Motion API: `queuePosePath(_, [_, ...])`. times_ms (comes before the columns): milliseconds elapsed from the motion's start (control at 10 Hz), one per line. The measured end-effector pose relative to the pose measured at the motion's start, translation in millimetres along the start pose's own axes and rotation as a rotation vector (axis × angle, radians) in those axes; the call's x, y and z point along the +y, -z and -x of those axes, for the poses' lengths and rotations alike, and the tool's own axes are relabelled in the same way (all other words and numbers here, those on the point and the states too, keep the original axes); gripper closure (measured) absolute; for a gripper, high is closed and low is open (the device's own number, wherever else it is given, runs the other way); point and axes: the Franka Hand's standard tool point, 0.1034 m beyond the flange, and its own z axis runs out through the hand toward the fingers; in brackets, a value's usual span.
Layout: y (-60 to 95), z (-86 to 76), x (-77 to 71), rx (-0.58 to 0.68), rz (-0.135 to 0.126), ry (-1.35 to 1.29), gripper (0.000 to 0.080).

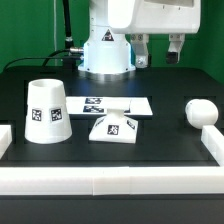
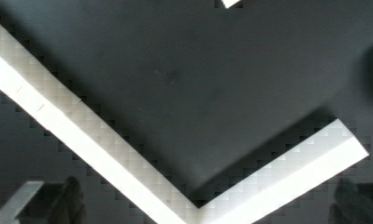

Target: Assemble lamp

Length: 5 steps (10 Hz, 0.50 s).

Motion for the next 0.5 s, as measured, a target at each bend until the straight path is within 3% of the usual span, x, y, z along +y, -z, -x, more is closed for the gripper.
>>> queuePosePath(500, [-0.8,2.5,1.5,-0.003,-0.002,0.023,0.0100])
